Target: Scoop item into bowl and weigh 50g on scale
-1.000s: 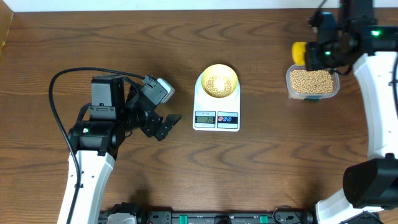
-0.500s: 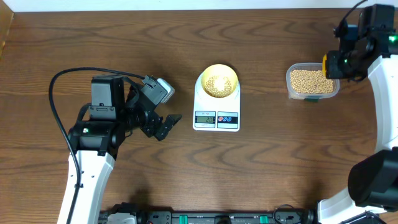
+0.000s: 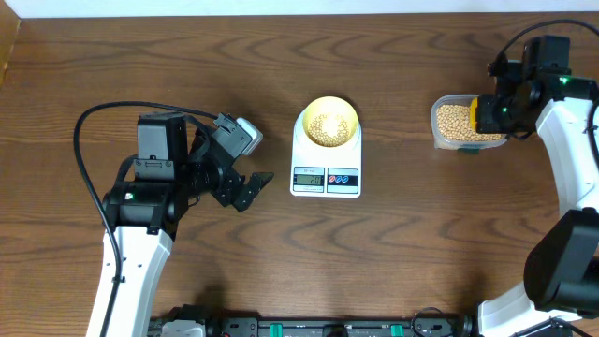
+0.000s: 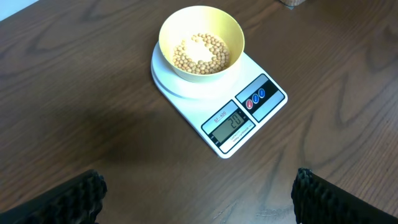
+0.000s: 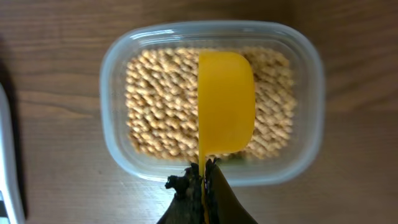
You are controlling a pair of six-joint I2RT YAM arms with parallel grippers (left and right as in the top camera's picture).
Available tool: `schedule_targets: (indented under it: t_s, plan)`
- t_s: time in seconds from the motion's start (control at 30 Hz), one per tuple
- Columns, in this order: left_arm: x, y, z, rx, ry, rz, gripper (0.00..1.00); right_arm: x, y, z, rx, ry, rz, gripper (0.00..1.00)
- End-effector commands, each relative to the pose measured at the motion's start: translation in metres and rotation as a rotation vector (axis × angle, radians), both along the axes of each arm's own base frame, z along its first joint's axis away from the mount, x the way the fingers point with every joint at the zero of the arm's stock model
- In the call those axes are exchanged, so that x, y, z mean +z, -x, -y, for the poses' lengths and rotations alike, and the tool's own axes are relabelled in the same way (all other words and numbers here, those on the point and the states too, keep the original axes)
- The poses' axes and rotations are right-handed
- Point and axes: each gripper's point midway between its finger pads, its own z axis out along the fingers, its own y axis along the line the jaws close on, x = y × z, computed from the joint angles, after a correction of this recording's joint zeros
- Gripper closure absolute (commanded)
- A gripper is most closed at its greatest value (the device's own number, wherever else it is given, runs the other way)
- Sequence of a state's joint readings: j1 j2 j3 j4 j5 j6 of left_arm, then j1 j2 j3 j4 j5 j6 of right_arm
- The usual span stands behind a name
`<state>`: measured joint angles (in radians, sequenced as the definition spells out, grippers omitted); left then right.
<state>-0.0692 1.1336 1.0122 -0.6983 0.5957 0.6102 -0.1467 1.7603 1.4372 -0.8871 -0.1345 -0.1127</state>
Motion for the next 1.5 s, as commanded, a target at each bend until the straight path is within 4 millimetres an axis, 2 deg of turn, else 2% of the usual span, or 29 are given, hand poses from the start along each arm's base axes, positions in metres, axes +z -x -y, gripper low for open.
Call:
schedule_targets:
  t_s: [0.0,0.27,0.43,0.63,1.03,1.17,1.3,1.47]
  plan:
    - [0.005,-0.003,-0.001,-0.001,-0.006,0.016,0.02,-0.011,0.005,-0.013,0.010,-0.084,-0.011,0.99]
    - [0.005,-0.003,-0.001,-0.001,-0.006,0.016,0.02,-0.020,0.002,-0.031,0.033,-0.186,0.017,0.99]
    - [0.005,-0.003,-0.001,-0.001,-0.006,0.016,0.02,-0.020,0.002,-0.028,0.015,-0.199,0.015,0.99]
    - [0.005,-0.003,-0.001,-0.001,-0.006,0.016,0.02,-0.022,0.003,-0.022,-0.008,-0.293,0.012,0.99]
    - [0.005,-0.003,-0.001,-0.001,-0.006,0.016,0.02,-0.039,0.010,-0.018,-0.040,-0.407,-0.047,0.99]
    - [0.005,-0.003,-0.001,-0.001,-0.006,0.016,0.02,-0.037,0.009,-0.024,-0.019,-0.441,-0.040,0.99]
    - [0.005,-0.003,-0.001,-0.001,-0.006,0.016,0.02,-0.034,0.009,-0.019,-0.034,-0.470,-0.029,0.99]
    - [0.005,-0.003,-0.001,-0.001,-0.006,0.016,0.02,-0.017,0.006,-0.008,-0.035,-0.601,0.043,0.99]
